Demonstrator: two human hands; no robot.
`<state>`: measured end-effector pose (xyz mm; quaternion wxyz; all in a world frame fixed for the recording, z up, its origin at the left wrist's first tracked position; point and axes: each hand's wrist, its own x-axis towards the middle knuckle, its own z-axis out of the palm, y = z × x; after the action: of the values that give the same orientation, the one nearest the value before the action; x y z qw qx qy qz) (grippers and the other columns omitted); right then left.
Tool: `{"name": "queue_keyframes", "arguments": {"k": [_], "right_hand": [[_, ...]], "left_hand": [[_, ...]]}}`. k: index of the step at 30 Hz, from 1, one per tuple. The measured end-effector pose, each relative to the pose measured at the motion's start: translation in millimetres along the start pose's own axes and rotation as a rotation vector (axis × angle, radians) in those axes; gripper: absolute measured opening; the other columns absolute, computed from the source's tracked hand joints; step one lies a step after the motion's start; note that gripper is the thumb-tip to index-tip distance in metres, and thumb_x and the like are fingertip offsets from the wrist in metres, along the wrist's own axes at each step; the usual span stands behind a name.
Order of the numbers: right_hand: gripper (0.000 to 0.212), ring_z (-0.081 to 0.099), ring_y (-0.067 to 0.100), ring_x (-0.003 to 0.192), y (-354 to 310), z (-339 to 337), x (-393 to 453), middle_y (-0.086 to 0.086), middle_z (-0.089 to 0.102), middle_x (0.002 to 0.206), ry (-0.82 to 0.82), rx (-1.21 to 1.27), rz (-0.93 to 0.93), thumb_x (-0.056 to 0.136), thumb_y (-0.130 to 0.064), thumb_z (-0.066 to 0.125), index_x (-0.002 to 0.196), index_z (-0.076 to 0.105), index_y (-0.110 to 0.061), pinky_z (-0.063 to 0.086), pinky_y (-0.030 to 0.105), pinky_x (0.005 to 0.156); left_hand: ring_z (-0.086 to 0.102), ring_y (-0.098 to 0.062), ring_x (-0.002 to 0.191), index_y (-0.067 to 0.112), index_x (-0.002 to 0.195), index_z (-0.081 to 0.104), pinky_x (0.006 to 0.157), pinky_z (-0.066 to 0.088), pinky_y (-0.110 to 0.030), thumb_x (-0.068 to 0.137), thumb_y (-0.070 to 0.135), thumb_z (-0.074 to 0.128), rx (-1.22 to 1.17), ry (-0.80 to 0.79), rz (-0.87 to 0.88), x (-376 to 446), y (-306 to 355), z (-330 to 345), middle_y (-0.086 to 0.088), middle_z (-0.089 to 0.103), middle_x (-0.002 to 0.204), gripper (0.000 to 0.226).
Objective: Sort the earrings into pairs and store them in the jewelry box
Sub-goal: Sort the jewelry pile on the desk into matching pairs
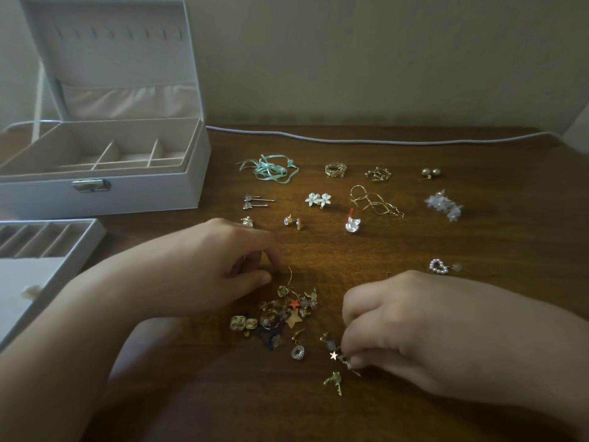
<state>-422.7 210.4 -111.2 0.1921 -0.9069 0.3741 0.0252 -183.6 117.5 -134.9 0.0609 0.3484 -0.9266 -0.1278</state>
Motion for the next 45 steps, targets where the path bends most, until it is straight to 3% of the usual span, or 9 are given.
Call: {"name": "queue_keyframes", "arguments": {"k": [9,13,16,21,24,33,37,41,45], "right_hand": [[0.011,0.066,0.004,0.085,38.1,-13.1,-8.3,-0.017,0.068,0.088,0.256,0.234,-0.007,0.087,-0.030,0.065,0.093,0.075,-0.031,0.051,0.017,0.070],[0.010,0.062,0.011,0.057,64.0,-22.4,-14.6,-0.001,0.070,0.072,0.491,0.435,0.159,0.081,-0.035,0.065,0.084,0.074,-0.034,0.048,0.021,0.050],[0.012,0.060,0.005,0.052,98.9,-20.0,-12.8,-0.003,0.066,0.061,0.646,0.213,0.346,0.088,-0.024,0.065,0.083,0.070,-0.034,0.046,0.014,0.049],[0.019,0.060,-0.002,0.080,125.6,-15.0,-1.5,-0.018,0.063,0.089,0.452,0.042,0.457,0.092,-0.019,0.061,0.086,0.064,-0.037,0.046,0.019,0.071],[0.013,0.055,-0.002,0.091,126.6,-14.5,3.9,-0.019,0.059,0.097,0.409,0.020,0.447,0.093,-0.023,0.058,0.093,0.066,-0.032,0.041,0.014,0.074],[0.022,0.058,0.006,0.081,123.2,-11.2,0.9,-0.019,0.057,0.096,0.425,0.054,0.400,0.087,-0.026,0.067,0.107,0.066,-0.034,0.047,0.020,0.068],[0.024,0.057,-0.003,0.087,119.1,-15.6,-8.3,-0.022,0.059,0.102,0.440,0.078,0.403,0.085,-0.031,0.067,0.107,0.065,-0.039,0.050,0.020,0.073],[0.018,0.058,0.001,0.076,110.1,-28.8,-28.7,-0.016,0.063,0.086,0.571,-0.009,0.455,0.072,-0.055,0.065,0.083,0.062,-0.043,0.043,0.016,0.064],[0.038,0.057,-0.004,0.067,101.8,-32.1,-41.8,-0.018,0.061,0.073,0.298,-0.071,0.677,0.055,-0.072,0.067,0.077,0.059,-0.042,0.045,0.022,0.059]], "left_hand": [[0.059,-0.004,0.078,0.042,0.106,0.061,0.062,0.048,-0.021,0.086,0.045,0.058,-0.037,0.033,0.014,2.7,-6.2,5.6,0.015,0.062,0.081,0.020],[0.059,-0.004,0.079,0.044,0.108,0.060,0.062,0.048,-0.019,0.087,0.046,0.057,-0.053,0.023,0.029,2.2,-6.7,6.3,0.016,0.061,0.081,0.021],[0.060,-0.004,0.079,0.044,0.110,0.060,0.063,0.049,-0.020,0.087,0.047,0.057,-0.050,0.033,0.034,2.9,-8.9,8.9,0.016,0.061,0.081,0.024],[0.061,-0.004,0.080,0.053,0.108,0.055,0.063,0.050,-0.022,0.085,0.050,0.057,-0.062,0.036,0.040,2.9,-8.9,9.7,0.017,0.063,0.083,0.023],[0.060,-0.003,0.079,0.050,0.107,0.058,0.063,0.049,-0.020,0.085,0.048,0.059,-0.070,0.050,0.038,3.3,-9.9,10.2,0.017,0.061,0.080,0.022],[0.059,-0.002,0.077,0.047,0.109,0.059,0.061,0.048,-0.020,0.086,0.049,0.059,-0.049,0.056,0.021,2.0,-10.7,11.8,0.017,0.061,0.080,0.023],[0.059,-0.002,0.078,0.049,0.109,0.059,0.062,0.048,-0.017,0.086,0.049,0.057,-0.049,0.051,0.025,2.9,-9.4,10.9,0.016,0.061,0.080,0.023],[0.058,-0.001,0.079,0.044,0.111,0.061,0.065,0.047,-0.017,0.087,0.045,0.061,-0.056,0.055,0.027,2.4,-8.3,10.2,0.017,0.060,0.080,0.024],[0.058,-0.002,0.083,0.043,0.110,0.062,0.066,0.047,-0.016,0.089,0.044,0.061,-0.047,0.049,0.038,3.7,-7.6,10.9,0.017,0.060,0.082,0.021]]}}
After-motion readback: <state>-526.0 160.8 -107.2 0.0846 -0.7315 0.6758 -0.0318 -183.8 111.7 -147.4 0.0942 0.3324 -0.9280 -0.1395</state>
